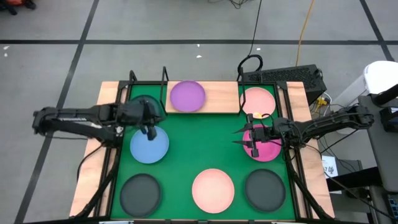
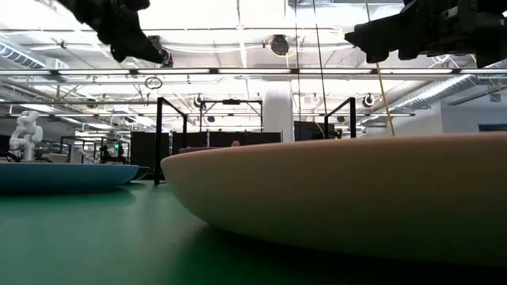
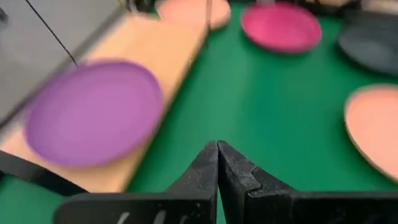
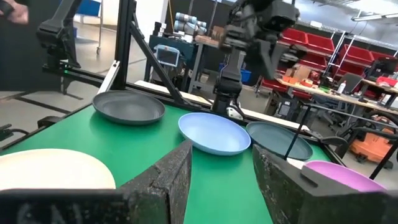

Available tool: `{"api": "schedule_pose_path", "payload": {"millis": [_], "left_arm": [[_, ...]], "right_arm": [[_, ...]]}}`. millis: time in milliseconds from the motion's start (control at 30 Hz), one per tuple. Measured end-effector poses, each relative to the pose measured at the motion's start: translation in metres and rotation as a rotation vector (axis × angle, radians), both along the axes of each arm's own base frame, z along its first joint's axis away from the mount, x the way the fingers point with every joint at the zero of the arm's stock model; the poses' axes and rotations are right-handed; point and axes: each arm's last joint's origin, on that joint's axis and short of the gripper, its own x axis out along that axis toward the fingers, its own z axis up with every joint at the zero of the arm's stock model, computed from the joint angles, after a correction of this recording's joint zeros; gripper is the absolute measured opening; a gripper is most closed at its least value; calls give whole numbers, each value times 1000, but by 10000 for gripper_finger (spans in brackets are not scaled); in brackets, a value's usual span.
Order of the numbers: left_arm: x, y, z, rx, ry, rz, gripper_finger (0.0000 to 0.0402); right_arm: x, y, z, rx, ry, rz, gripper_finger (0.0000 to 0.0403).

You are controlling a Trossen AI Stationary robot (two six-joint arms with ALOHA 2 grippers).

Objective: Place and stack plates onto a shelf
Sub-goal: Stack the blue plate on top of the purple plate on the shelf

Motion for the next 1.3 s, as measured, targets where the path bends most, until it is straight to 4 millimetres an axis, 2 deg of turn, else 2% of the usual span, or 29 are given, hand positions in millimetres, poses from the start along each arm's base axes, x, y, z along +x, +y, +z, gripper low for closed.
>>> {"api": "schedule_pose_path", "payload": {"millis": [100, 233, 500, 700, 800, 1033, 1167, 1300], "left_arm": [[10, -15, -2, -9, 132, -1, 4], [15, -33, -24, 11, 366, 61, 4], [39, -86, -68, -43, 519, 38, 4], [41, -108, -88, -152, 569, 124, 6], [42, -114, -90, -231, 581, 123, 29], [43, -116, -91, -275, 568, 146, 121], [47, -117, -100, -256, 598, 173, 165], [51, -119, -116, -233, 647, 211, 184]], "right_arm": [[0, 0, 0, 2, -2, 2, 151], [-1, 0, 2, 3, -15, 3, 151], [-4, 0, 6, 24, -38, 3, 151], [-5, 0, 7, 28, -43, 3, 151], [-5, 0, 7, 34, -43, 3, 151], [-5, 0, 7, 53, -41, 4, 151], [-5, 0, 7, 56, -39, 4, 151], [-5, 0, 7, 61, -34, 4, 151]]}}
